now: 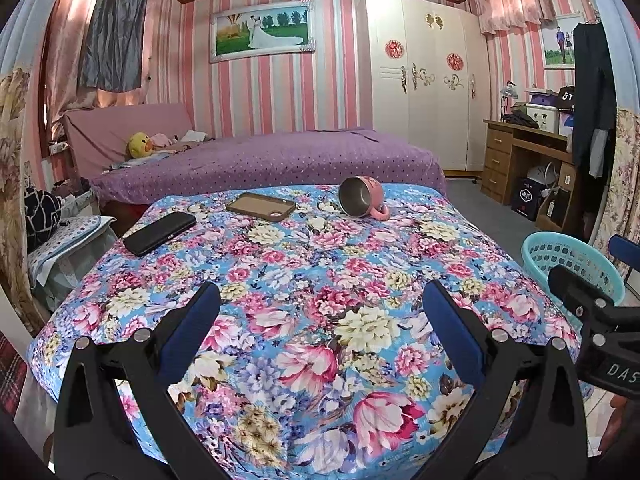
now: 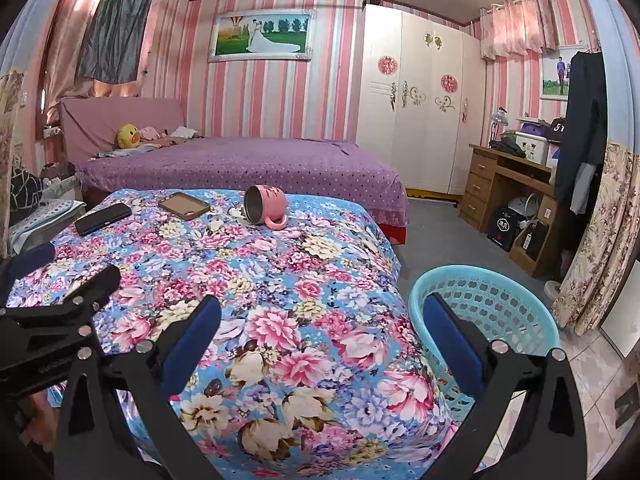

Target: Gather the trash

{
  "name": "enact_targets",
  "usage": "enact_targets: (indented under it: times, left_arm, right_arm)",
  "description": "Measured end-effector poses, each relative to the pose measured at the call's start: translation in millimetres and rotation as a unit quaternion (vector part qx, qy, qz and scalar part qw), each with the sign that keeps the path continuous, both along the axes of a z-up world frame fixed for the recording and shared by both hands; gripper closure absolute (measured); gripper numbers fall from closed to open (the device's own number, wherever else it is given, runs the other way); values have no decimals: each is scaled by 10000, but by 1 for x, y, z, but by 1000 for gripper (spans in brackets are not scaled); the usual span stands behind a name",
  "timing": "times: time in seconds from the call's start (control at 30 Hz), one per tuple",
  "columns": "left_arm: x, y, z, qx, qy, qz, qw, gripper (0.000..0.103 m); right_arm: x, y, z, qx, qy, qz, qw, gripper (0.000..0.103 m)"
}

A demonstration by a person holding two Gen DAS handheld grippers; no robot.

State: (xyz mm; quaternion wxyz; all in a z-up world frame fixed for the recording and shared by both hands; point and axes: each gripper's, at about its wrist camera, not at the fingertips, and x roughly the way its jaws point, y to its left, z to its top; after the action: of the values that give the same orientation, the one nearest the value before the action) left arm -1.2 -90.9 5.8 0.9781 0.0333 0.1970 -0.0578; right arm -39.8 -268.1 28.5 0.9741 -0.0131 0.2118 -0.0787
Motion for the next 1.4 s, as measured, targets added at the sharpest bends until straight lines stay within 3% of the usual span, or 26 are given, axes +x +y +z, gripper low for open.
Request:
enact_targets:
  times: [1.4]
  left_arm:
    - [-3,9,4,9,-51,61,10000,5]
  right_arm:
    - [2,6,-3,-51,-61,-24,10000,4]
